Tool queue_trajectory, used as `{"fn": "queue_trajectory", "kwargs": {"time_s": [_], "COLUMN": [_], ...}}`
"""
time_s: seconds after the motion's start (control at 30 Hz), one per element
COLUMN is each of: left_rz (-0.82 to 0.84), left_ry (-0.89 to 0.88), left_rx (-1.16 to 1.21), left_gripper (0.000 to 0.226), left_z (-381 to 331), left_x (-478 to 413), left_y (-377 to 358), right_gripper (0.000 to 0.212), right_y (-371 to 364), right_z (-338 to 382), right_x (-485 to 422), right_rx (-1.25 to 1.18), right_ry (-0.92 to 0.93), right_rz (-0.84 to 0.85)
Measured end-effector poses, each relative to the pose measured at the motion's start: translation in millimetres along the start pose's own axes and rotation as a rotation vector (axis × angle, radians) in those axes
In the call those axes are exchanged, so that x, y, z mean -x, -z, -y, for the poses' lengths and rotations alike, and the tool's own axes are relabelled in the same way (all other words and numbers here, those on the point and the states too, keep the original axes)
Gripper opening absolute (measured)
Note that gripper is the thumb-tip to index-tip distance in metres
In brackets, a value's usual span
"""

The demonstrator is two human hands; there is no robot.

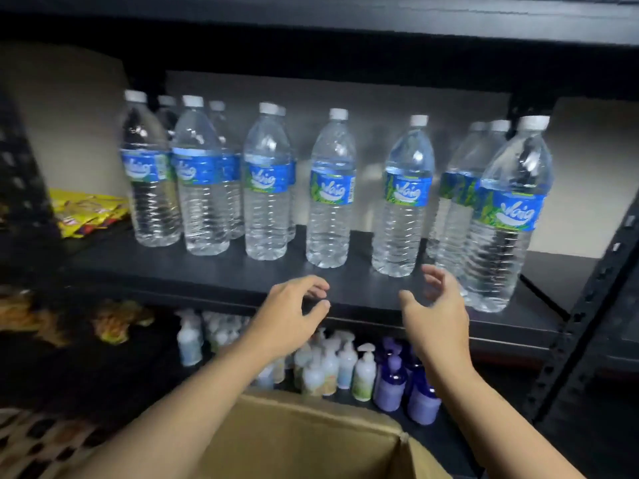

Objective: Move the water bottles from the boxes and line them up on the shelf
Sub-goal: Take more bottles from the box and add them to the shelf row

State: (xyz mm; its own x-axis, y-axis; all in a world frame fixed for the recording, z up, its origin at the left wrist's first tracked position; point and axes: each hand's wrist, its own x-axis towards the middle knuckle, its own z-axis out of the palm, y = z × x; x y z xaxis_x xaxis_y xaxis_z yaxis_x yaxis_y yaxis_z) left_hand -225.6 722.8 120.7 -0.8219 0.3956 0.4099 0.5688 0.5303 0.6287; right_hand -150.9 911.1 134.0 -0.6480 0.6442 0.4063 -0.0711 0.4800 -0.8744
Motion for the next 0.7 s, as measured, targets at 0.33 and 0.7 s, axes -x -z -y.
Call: {"fn": "queue_trajectory", "kwargs": {"time_s": [0.33,0.7], "left_rz": [-0.2,-0.328], "left_ry": [0.762,1.296], "left_rx": [-0.29,-0.209], "left_gripper": [0.023,0.029], "left_z": [126,184], "left_x": [308,537], "left_y": [242,243], "right_gripper": [0.027,0.038], "right_y": [-149,-227], "right_z": [87,112], "right_x": [226,383], "right_rx": [-0.011,0.204], "right_ry": [0.147,0.312], "right_rz": [1.129,1.532]}}
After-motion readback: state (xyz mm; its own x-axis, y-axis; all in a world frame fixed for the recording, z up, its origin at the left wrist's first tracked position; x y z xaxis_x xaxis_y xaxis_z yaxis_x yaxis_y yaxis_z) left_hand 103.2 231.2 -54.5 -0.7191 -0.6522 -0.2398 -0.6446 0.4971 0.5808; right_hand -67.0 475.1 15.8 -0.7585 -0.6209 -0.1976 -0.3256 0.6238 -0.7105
